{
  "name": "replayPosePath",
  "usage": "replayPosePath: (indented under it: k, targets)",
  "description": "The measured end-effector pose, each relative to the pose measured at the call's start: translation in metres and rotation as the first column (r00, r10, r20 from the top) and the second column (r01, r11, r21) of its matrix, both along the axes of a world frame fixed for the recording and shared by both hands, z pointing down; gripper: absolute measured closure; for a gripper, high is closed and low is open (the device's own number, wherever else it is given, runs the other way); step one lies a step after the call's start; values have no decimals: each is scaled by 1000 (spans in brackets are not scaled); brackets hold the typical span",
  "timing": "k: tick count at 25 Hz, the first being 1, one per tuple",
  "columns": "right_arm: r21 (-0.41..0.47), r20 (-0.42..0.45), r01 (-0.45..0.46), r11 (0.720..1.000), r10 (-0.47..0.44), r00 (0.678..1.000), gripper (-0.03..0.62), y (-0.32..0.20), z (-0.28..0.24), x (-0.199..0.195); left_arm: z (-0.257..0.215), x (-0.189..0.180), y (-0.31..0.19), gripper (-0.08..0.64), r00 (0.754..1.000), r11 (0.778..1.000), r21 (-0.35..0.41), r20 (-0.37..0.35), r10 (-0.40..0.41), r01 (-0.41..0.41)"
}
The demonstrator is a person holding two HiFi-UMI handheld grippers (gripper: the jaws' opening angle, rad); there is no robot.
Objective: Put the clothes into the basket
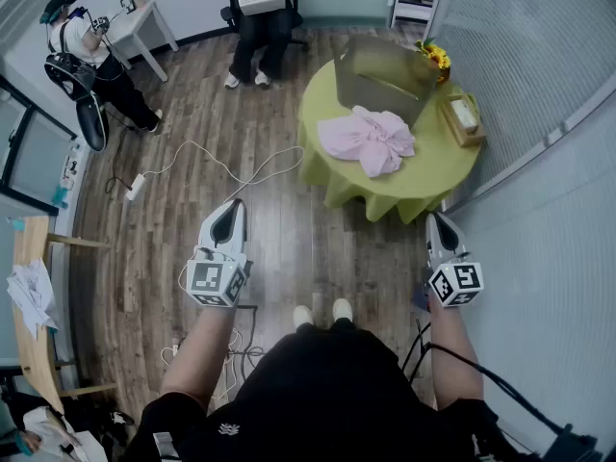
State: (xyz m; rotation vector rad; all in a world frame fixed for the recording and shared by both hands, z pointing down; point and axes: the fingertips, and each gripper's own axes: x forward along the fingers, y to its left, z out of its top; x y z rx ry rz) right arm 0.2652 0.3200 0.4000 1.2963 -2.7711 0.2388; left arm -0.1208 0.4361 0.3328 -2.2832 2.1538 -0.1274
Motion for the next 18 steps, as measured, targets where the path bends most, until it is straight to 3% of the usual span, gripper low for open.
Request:
replayPosePath:
  k: [8,18]
  targets:
    - [12,-21,27,1000,-27,999,592,-6,0,2,-7,5,-5,555,1000,1000,-2,13,-18,18]
    - [-11,-2,111,994,-111,994,592,-48,8,2,-11,26,-49,555,999,999,7,-1,-50,50]
